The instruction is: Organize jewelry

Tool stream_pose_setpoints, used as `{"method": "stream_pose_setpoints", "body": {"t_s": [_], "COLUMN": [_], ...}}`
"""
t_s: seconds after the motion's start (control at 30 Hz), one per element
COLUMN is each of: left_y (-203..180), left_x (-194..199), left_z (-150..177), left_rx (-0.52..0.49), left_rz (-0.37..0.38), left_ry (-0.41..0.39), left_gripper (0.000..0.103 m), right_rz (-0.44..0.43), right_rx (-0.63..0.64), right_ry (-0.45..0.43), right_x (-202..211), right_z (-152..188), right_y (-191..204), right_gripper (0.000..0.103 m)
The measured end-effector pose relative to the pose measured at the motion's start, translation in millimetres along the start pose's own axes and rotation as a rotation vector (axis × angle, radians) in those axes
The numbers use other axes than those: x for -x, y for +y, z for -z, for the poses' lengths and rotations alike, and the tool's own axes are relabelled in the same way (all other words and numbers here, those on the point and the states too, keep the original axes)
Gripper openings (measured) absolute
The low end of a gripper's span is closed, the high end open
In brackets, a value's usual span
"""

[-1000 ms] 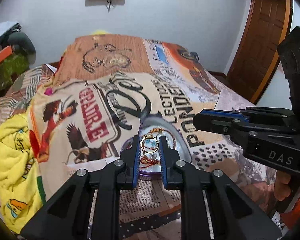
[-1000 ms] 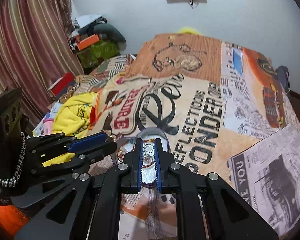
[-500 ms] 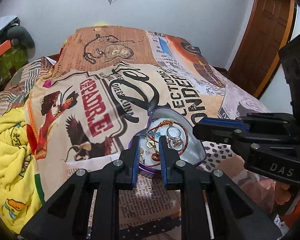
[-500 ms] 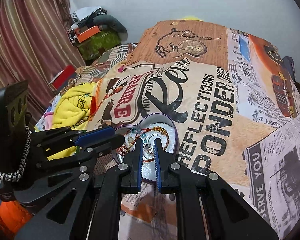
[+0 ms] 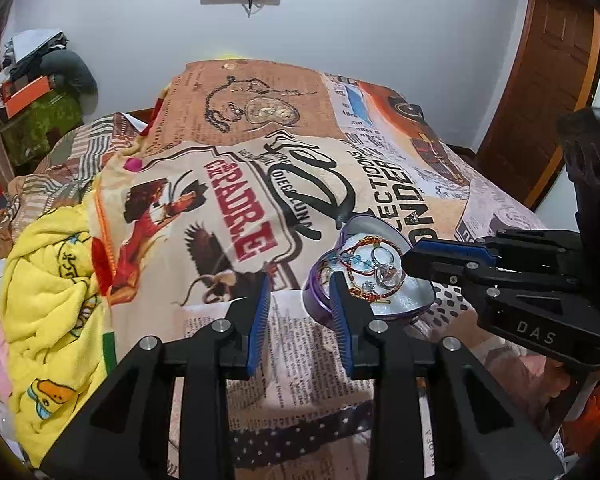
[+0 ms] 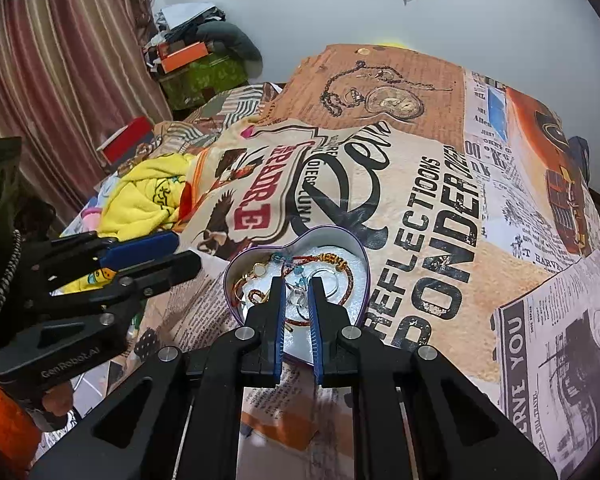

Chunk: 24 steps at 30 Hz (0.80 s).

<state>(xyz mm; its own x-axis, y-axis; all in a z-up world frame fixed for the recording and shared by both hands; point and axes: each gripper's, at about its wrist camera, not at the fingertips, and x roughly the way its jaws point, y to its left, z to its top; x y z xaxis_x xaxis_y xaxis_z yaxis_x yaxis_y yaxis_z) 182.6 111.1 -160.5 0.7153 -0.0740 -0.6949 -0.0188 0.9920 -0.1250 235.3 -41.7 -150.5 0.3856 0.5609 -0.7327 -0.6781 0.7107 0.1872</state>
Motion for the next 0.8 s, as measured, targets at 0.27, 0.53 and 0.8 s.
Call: {"method": "stream_pose_setpoints", "body": {"t_s": [0.27,0.53,0.8], "left_y": [-1.8,-22.6,-54.3], "left_x": [23.5,78.4,176.3], "left_z": [-5.5,-18.9,-32.0], "left_rx": [0.014,-0.013,-0.033], "left_rz": [-0.012,-0.018,0.024], "left_ry": [-0.042,-0.153,-0.384], "left_gripper": [0.033,0.033,0.038], "right_rz": [0.035,0.07,0.087], "right_rx": [-0.007,-0.002,-0.002], "right_ry": [-0.042,-0.164,-0.426], "right_x": [24.3,90.8,201.0], "right_z": [-2.5,-4.0,-3.9], "right_y": [2.1,12.3,35.6], "right_gripper": [0.034,0.035,0.035]}}
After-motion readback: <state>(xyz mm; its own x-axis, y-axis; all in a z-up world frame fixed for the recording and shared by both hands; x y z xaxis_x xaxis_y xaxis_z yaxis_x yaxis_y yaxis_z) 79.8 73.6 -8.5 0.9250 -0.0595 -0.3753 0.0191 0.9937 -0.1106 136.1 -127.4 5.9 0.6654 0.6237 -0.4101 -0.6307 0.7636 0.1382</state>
